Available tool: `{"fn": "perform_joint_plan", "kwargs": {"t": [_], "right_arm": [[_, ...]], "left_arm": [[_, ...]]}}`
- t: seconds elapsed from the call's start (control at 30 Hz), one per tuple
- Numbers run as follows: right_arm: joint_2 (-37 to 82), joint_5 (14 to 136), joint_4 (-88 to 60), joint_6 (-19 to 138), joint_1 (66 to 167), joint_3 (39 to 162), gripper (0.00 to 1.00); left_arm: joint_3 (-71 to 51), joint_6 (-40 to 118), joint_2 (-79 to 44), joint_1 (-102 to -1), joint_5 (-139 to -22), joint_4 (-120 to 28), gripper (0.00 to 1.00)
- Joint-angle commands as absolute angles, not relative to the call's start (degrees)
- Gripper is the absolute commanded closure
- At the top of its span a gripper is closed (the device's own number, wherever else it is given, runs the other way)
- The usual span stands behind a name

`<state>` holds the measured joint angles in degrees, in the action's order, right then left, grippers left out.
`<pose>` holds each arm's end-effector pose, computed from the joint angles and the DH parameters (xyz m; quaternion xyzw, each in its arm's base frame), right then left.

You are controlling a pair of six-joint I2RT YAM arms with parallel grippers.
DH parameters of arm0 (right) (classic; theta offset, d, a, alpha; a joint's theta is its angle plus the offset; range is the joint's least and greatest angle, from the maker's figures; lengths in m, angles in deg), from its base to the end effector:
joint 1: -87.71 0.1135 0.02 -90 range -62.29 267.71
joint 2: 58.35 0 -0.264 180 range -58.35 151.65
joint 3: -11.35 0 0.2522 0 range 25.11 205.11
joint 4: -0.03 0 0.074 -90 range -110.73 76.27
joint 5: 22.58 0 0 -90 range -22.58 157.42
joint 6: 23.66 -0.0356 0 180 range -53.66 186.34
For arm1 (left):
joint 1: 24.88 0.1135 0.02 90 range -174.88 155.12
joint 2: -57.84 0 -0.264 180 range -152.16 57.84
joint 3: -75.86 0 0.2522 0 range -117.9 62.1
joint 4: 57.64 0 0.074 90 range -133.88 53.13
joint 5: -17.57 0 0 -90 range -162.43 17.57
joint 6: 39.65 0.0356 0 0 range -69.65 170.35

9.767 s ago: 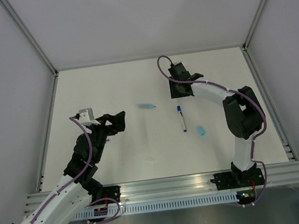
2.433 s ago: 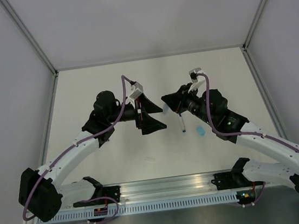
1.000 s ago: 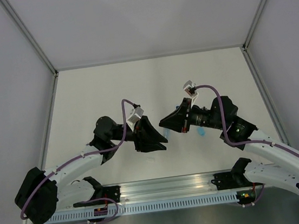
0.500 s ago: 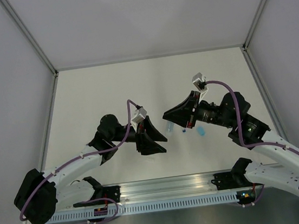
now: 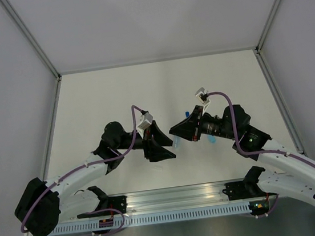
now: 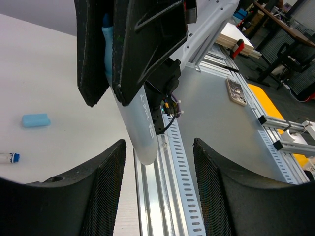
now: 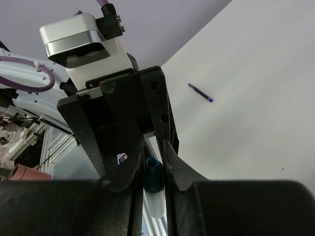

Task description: Insert the pens into the pen caps

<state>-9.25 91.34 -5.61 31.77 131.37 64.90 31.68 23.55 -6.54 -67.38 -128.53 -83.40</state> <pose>0.1384 0.1520 0.3304 -0.1999 0.6852 0.5467 0.4377 0.1540 -0.1812 0.2736 0.4260 0.5399 -0.6315 0.3580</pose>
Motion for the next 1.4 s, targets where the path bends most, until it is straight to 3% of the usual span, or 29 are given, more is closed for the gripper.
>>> {"fn": "perform_joint_plan", "kwargs": {"t": [0.0,0.33,0.7,0.83,0.97,1.03,1.17,1.23,1.37], "right_arm": [[-9.1,92.5,1.8,29.1,131.7,63.7,1.0],[-7.2,92.5,5.4,27.5,131.9,62.4,1.0],[-6.2,95.5,5.0,28.7,132.2,62.7,1.0],[-5.8,96.9,4.6,29.4,132.3,62.8,1.0],[-5.4,97.4,4.3,29.8,132.3,63.2,1.0],[-4.5,98.9,3.8,29.9,132.3,63.5,1.0],[-3.2,98.5,3.4,29.8,132.3,64.0,1.0],[-3.1,98.2,3.4,29.4,132.3,64.0,1.0],[-2.9,97.0,2.5,28.8,132.4,64.3,1.0]], "left_arm": [[32.1,22.7,-6.4,-67.4,-127.3,-87.3,0.38],[33.2,18.4,-9.0,-67.4,-128.5,-94.4,0.43],[33.4,12.1,-12.6,-67.5,-132.7,-103.4,0.71],[33.5,11.2,-12.6,-67.4,-133.6,-104.8,0.76],[33.5,10.9,-12.7,-67.4,-134.5,-105.4,0.93],[33.4,10.6,-12.6,-67.5,-134.5,-105.5,0.93],[33.4,10.7,-12.5,-67.4,-133.5,-104.7,0.73],[33.4,11.3,-12.0,-67.5,-133.3,-104.2,0.71],[33.4,12.9,-10.8,-67.4,-132.1,-101.8,0.92]]}}
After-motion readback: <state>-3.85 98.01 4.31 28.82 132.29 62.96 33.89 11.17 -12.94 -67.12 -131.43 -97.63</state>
